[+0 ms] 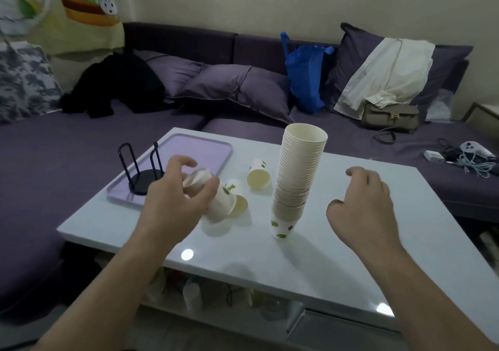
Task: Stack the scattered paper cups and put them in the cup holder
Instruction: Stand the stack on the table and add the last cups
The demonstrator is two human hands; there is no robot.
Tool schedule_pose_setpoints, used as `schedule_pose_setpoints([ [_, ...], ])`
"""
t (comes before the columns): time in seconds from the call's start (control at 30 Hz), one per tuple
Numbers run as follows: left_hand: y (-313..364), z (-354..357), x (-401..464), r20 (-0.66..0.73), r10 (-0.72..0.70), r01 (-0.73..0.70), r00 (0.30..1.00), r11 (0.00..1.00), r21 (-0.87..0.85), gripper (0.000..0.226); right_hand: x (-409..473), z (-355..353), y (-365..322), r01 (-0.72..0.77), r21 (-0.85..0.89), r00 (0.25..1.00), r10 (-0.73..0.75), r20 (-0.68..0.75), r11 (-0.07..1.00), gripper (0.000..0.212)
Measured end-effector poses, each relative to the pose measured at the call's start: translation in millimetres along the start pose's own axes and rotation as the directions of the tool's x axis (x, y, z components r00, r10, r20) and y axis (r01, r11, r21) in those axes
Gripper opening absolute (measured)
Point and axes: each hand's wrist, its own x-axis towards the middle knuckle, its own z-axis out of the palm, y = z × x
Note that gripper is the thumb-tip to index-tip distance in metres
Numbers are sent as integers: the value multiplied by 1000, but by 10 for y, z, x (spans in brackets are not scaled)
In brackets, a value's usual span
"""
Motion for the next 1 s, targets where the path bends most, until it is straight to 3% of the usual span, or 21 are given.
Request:
schedule_pose_setpoints([
  [0.07,190,28,-34,-33,62,-68,998,973,-220,31,-22,-133,-78,127,27,976,-120,-180,992,52],
  [0.13,408,133,-59,-5,41,-37,999,863,-503,22,-55,-279,-186,287,166,917,-220,-333,943,43],
  [0.2,627,274,-67,72,15,42,997,693,-720,23,-101,-426,-319,375,409,919,-277,-281,832,47],
  [0.27,833,417,-91,145,59,87,988,558,-825,33,-140,-533,-493,318,678,932,-349,-96,663,55],
  [0.33,978,561,-119,209,148,102,967,525,-845,45,-117,-571,-599,268,796,919,-392,-42,542,58],
  [0.4,1048,642,-146,232,224,53,946,602,-797,49,-49,-606,-668,284,800,934,-342,-106,528,50],
  [0.5,1005,734,-71,95,288,-168,953,762,-625,48,164,-668,-647,370,719,929,-244,-278,588,44],
  [0.57,884,821,23,-4,251,-217,968,827,-519,61,356,-686,-600,461,594,878,-241,-415,659,52],
  [0.63,769,934,83,28,213,-180,977,885,-430,80,544,-639,-582,530,435,818,-303,-489,728,58],
  [0.7,710,1066,116,132,196,-132,972,913,-385,90,675,-512,-589,557,322,806,-406,-430,765,61],
  [0.83,697,1230,154,212,192,-88,958,903,-420,71,721,-262,-538,550,212,832,-552,-53,808,67],
  [1.0,626,1259,210,215,180,-77,960,907,-415,61,666,-278,-455,546,222,824,-566,36,808,78],
])
